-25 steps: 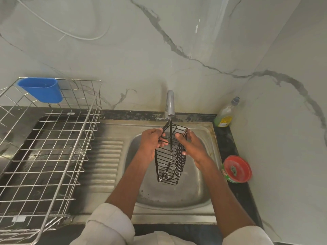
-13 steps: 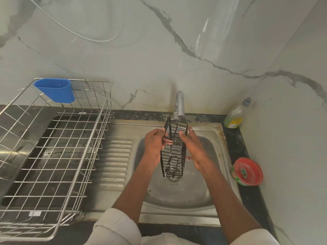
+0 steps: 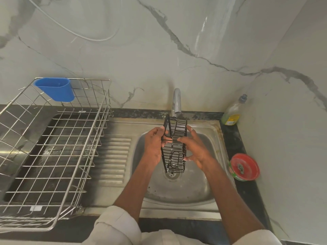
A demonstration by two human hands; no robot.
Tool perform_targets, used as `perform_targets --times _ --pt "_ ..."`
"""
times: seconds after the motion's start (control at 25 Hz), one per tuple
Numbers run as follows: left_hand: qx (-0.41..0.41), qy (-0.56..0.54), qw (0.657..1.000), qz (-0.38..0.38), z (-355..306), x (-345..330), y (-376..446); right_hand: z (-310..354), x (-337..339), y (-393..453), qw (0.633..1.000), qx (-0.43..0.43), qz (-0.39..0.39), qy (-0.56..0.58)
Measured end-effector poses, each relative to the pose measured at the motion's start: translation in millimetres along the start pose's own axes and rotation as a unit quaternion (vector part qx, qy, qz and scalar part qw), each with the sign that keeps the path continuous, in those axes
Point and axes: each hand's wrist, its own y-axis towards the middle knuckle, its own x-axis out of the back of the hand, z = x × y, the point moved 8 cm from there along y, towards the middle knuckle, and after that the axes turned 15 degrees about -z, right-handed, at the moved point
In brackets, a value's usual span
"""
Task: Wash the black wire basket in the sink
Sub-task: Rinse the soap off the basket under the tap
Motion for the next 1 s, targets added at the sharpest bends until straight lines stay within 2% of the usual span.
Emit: perform_targets --times 0.32,0.44,0.52,0.64,0.76,0.92,1.0 --pt "0.005 -0.014 1.000 0.026 -10 -14 -2 4 7 -1 0.997 0.019 -0.049 0.063" --pt "-0.023 0.056 0.998 0.031 -21 -9 0 3 3 2 0.995 0.000 -0.044 0.093" --pt "-0.027 0.106 0.994 0.001 -23 4 5 0 2 5 0.995 -0.007 -0.042 0.093" --pt "-0.013 0.147 0.988 -0.033 -16 26 16 7 1 14 0.997 -0.004 -0.014 0.076" --pt "-0.010 0.155 0.988 -0.018 -13 38 21 25 -6 32 0.997 -0.012 0.049 0.062" --pt "-0.069 0.147 0.987 -0.007 -25 31 26 54 -15 50 0.994 -0.012 0.107 0.022" --pt "-0.102 0.152 0.983 -0.033 -31 30 36 60 -18 59 0.991 -0.016 0.136 0.012"
